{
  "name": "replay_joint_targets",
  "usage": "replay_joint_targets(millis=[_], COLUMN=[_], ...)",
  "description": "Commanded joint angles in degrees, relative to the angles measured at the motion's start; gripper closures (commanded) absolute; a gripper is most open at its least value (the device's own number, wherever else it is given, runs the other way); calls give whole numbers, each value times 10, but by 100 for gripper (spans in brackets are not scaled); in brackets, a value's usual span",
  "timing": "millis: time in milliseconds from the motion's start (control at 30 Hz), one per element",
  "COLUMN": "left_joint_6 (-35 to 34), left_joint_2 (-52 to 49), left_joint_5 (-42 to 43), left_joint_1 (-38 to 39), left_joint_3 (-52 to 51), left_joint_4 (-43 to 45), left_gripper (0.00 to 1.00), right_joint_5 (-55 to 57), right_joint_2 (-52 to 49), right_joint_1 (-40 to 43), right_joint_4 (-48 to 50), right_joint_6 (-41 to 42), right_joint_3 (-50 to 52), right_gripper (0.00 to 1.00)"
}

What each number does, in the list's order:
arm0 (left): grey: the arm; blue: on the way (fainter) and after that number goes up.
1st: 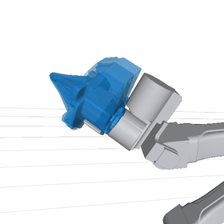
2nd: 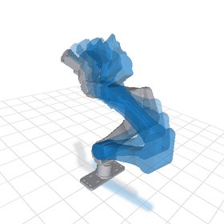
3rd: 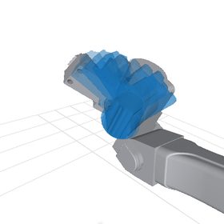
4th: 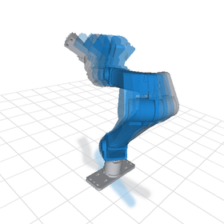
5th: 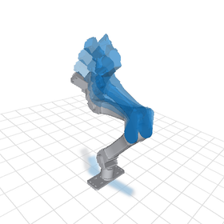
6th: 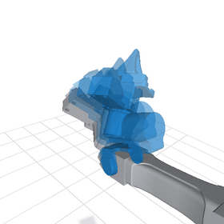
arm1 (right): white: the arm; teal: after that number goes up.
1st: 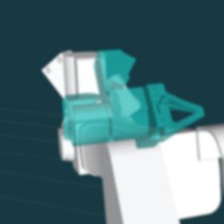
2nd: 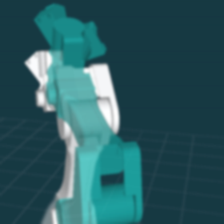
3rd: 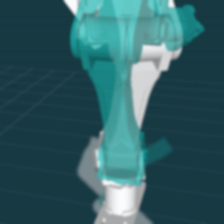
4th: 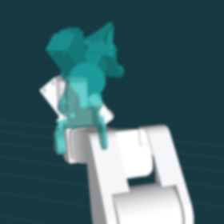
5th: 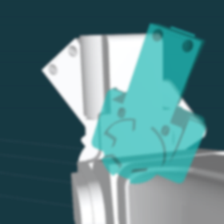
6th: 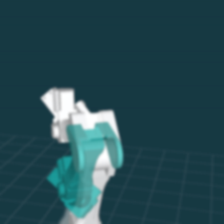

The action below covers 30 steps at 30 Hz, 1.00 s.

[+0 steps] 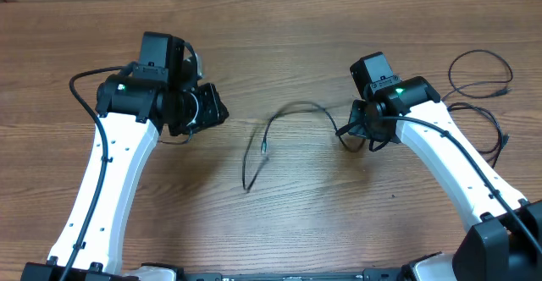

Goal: Untangle cables

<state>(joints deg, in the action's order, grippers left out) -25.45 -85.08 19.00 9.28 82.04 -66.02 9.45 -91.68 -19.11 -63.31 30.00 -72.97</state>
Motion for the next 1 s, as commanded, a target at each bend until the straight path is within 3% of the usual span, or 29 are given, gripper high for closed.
replay_joint_targets(millis=[0,200,367,500,600,700,833,967], left_joint_6=[58,53,-19,-68,-70,-70,-70,-70], left_joint_2=[7,7,7,7,7,7,7,7], left_joint_5=[-51,-110,-219,-297,-306,-306,-306,-306], left_joint_1=[0,0,0,0,0,0,0,0], left_joint_3=[2,2,2,2,2,2,2,2], left_joint_4=[-18,-46,-79,-103,-103,-98,-92,-91], left_gripper=[60,67,68,68,68,68,68,68], right_joint_5=[10,12,47,175,249,293,247,209], right_joint_2=[0,3,18,43,59,71,72,72], right_joint_1=[2,2,2,4,19,70,150,227], right_joint_4=[13,15,9,-17,-17,-8,23,43], right_joint_6=[2,2,-22,-34,-35,-41,-103,-110], right_joint_3=[-15,-55,-119,-196,-244,-302,-365,-401], right_gripper=[96,96,96,96,96,96,96,96])
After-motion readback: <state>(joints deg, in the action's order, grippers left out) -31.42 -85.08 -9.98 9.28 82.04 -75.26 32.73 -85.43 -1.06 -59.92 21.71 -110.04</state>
